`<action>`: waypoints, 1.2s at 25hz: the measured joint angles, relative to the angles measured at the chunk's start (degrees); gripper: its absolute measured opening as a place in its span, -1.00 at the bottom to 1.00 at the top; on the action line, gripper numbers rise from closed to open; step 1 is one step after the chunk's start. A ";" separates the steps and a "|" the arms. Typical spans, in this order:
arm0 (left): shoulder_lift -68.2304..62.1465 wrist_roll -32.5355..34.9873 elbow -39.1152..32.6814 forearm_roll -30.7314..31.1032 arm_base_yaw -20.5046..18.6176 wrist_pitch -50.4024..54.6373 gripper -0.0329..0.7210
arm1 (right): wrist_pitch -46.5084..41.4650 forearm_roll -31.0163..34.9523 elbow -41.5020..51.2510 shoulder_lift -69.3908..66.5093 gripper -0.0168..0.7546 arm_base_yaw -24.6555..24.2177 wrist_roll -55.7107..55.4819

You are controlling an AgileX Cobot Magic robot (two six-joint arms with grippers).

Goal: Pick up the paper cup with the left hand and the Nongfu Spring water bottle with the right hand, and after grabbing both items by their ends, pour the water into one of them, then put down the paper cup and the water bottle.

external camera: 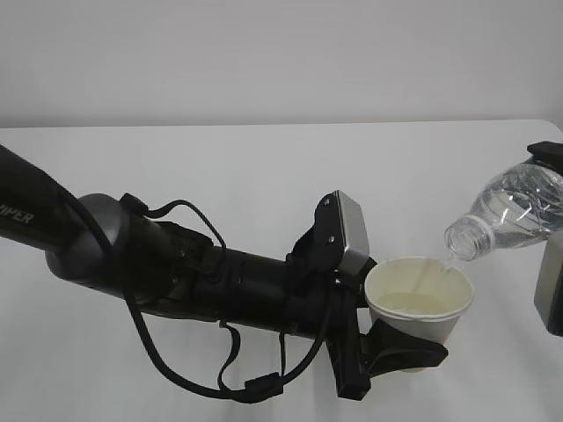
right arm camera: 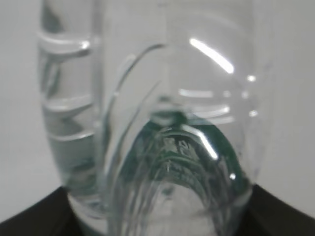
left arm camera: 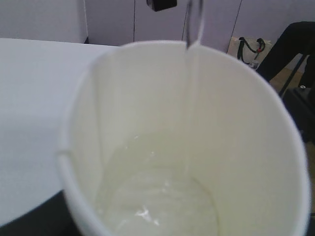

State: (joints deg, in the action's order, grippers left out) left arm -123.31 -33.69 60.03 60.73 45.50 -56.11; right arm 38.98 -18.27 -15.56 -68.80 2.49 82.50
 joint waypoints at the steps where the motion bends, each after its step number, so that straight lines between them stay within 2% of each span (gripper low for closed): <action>1: 0.00 0.00 0.00 0.00 0.00 0.00 0.27 | 0.00 0.00 0.00 0.00 0.22 0.00 0.00; 30: 0.00 0.00 0.00 0.00 0.00 0.00 0.26 | 0.26 0.00 0.00 0.00 0.22 0.00 0.25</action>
State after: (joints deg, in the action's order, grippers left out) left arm -123.31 -33.69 60.03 60.73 45.50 -56.11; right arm 39.25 -18.27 -15.56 -68.80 2.49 82.75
